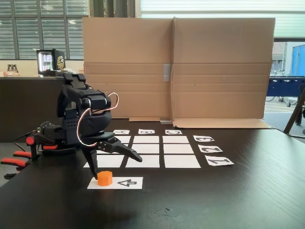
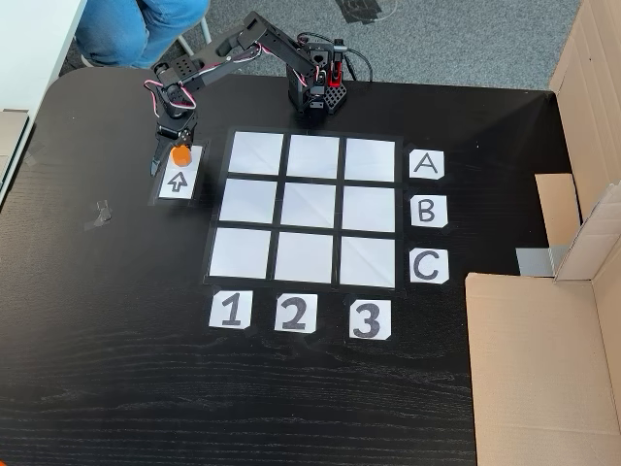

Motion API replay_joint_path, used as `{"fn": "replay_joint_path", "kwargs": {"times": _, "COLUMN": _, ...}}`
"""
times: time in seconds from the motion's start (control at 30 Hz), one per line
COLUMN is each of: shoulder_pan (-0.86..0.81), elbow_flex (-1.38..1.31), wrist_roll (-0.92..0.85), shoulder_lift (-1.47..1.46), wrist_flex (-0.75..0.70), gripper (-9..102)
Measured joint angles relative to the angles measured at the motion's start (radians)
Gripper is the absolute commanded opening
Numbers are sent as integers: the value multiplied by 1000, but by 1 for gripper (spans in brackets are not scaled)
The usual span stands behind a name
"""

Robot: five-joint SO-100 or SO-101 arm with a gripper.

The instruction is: Pick up the round, orange token and place it in the grid on square B2.

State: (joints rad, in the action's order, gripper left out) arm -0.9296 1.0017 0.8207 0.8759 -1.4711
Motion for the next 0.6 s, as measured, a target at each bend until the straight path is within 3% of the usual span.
{"fn": "replay_joint_path", "kwargs": {"times": 0.07, "shoulder_pan": 2, "elbow_flex": 0, "wrist_roll": 0, "shoulder_lift": -2, "wrist_flex": 2, "gripper": 47}}
{"fn": "replay_joint_path", "kwargs": {"times": 0.13, "shoulder_pan": 6, "elbow_flex": 0, "wrist_roll": 0, "shoulder_lift": -3, "wrist_flex": 9, "gripper": 12}}
{"fn": "replay_joint_path", "kwargs": {"times": 0.23, "shoulder_pan": 20, "elbow_flex": 0, "wrist_roll": 0, "shoulder_lift": -5, "wrist_flex": 15, "gripper": 0}}
{"fn": "replay_joint_path", "kwargs": {"times": 0.6, "shoulder_pan": 21, "elbow_flex": -18, "wrist_roll": 38, "shoulder_lift": -31, "wrist_flex": 15, "gripper": 0}}
